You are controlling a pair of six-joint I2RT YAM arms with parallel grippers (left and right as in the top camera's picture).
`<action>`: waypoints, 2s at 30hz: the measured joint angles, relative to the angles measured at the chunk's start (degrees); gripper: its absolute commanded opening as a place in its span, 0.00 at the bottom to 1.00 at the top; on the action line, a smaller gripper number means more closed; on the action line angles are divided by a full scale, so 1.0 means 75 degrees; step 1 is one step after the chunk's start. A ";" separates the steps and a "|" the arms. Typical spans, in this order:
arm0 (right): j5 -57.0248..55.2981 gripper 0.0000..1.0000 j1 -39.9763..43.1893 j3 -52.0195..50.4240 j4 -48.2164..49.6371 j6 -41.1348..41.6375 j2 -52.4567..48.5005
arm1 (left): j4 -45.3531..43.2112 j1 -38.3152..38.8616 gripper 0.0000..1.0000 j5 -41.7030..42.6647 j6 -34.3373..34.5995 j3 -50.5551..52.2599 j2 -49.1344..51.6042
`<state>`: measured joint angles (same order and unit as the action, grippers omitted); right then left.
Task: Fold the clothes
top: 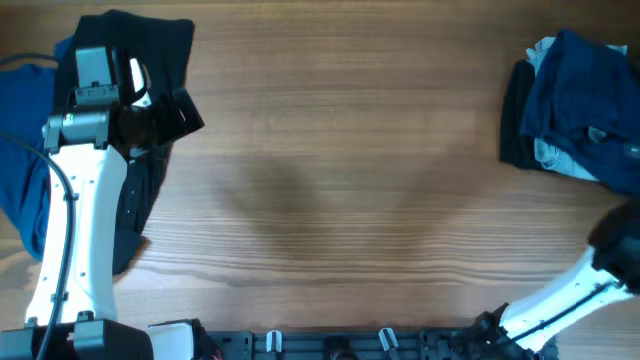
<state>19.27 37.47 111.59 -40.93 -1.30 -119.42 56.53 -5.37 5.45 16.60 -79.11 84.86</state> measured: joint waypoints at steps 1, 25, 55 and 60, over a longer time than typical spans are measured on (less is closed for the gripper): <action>-0.0417 1.00 -0.0329 0.0003 0.0265 0.0090 0.0000 | -0.0012 0.0000 1.00 -0.0003 0.0000 0.0000 0.0000; -0.2428 1.00 -0.1317 -0.3031 0.6202 0.1256 -0.1559 | -0.0268 0.0000 1.00 -0.0009 0.0000 0.0000 0.0003; 0.1521 1.00 -0.3363 -0.3168 0.0446 0.0009 0.5657 | -0.0373 0.0000 1.00 -0.0012 0.0000 0.0003 0.0003; 0.1574 1.00 -0.4654 -0.3185 -0.0455 0.1180 0.6021 | -0.0376 0.0000 1.00 -0.0012 0.0000 0.0006 0.0003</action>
<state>31.07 2.57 87.70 -44.34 7.55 -74.26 53.71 -5.37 5.37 16.60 -79.07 84.88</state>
